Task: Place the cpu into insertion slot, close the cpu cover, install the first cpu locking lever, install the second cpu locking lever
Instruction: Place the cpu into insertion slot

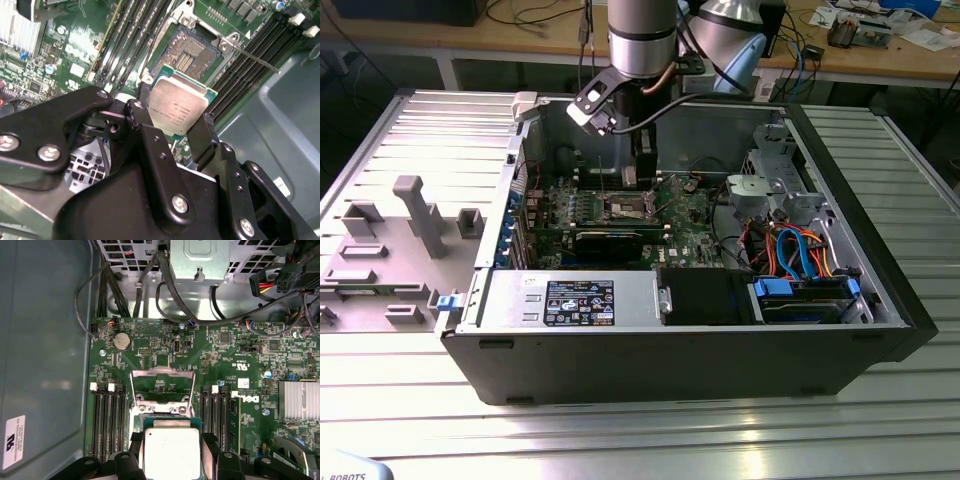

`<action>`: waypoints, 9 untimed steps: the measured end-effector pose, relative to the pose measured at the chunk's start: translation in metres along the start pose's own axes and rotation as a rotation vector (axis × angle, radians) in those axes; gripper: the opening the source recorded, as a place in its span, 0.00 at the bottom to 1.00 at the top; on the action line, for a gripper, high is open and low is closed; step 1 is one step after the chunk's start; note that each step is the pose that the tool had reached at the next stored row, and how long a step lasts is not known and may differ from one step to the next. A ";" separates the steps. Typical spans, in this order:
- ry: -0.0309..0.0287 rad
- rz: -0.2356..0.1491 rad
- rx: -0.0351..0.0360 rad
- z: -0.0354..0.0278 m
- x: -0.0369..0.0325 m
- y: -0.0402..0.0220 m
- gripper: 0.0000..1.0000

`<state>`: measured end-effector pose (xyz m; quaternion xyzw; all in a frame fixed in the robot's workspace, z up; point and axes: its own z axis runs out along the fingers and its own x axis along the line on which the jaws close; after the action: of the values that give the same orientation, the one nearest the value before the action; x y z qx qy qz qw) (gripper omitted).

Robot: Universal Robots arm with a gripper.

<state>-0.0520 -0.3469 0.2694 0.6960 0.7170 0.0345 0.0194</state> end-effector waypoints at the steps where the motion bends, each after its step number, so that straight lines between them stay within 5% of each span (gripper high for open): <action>1: 0.0003 0.000 -0.0001 0.0009 0.0000 -0.0001 0.54; 9: 0.0008 0.000 0.0000 0.0009 0.0000 -0.0009 0.54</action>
<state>-0.0529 -0.3469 0.2684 0.6960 0.7170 0.0348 0.0192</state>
